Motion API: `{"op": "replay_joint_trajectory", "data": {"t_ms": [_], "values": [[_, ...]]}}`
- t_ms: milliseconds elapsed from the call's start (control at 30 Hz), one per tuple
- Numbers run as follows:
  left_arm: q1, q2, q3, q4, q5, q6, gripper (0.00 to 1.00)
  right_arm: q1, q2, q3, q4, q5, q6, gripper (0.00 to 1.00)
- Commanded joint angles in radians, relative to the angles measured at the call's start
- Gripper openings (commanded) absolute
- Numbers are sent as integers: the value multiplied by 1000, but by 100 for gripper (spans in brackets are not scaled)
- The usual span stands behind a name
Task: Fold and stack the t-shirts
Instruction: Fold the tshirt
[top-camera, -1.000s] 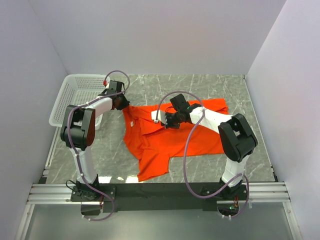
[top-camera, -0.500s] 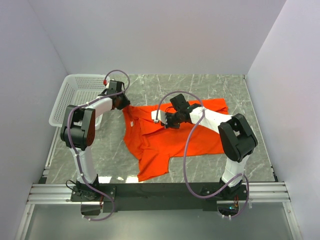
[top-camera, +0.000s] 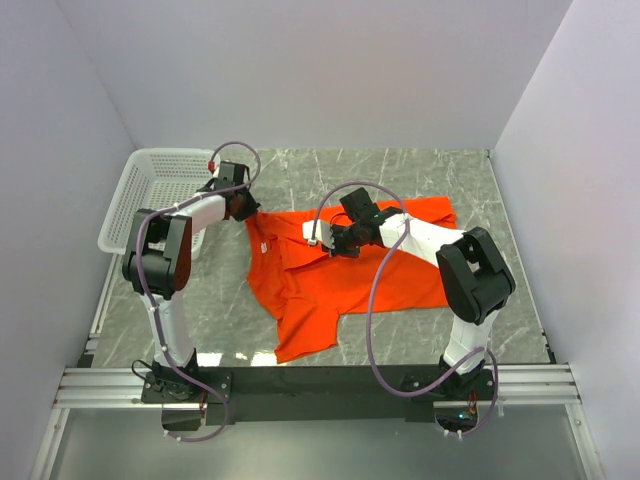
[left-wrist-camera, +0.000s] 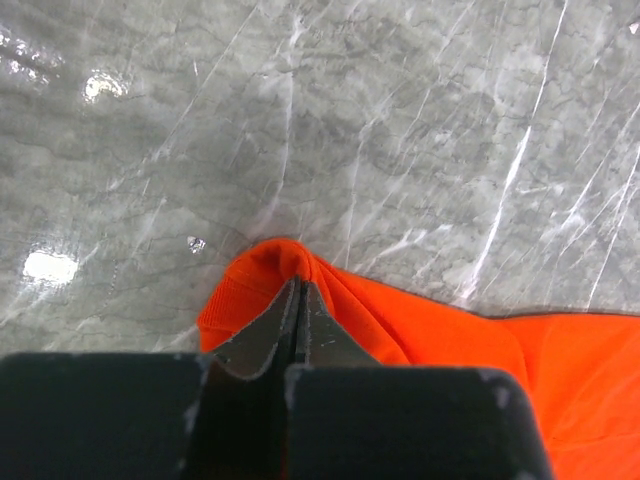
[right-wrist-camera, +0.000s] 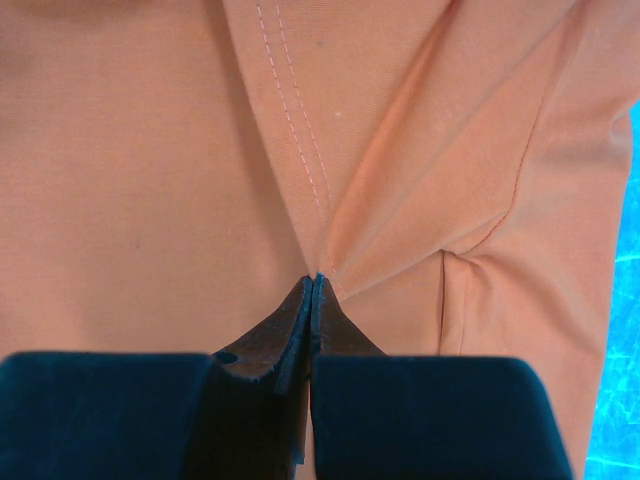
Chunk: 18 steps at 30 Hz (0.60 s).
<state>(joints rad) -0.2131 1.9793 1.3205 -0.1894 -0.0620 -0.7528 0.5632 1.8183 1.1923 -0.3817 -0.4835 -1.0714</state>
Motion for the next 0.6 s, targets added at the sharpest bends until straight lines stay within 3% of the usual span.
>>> {"op": "replay_joint_trajectory", "data": {"t_ms": [0, 200, 467, 567], "values": [[-3, -43, -21, 18, -1, 18, 0, 3, -33, 21, 3, -12, -2, 2], [3, -138, -102, 42, -47, 9, 0, 3, -28, 20, 3, 6, -4, 2], [11, -119, -106, 25, -47, 3, 0, 3, -20, 20, -2, 65, -18, 3], [12, -102, -86, 16, -42, 4, 0, 3, -19, 21, 0, 95, -15, 8]]}}
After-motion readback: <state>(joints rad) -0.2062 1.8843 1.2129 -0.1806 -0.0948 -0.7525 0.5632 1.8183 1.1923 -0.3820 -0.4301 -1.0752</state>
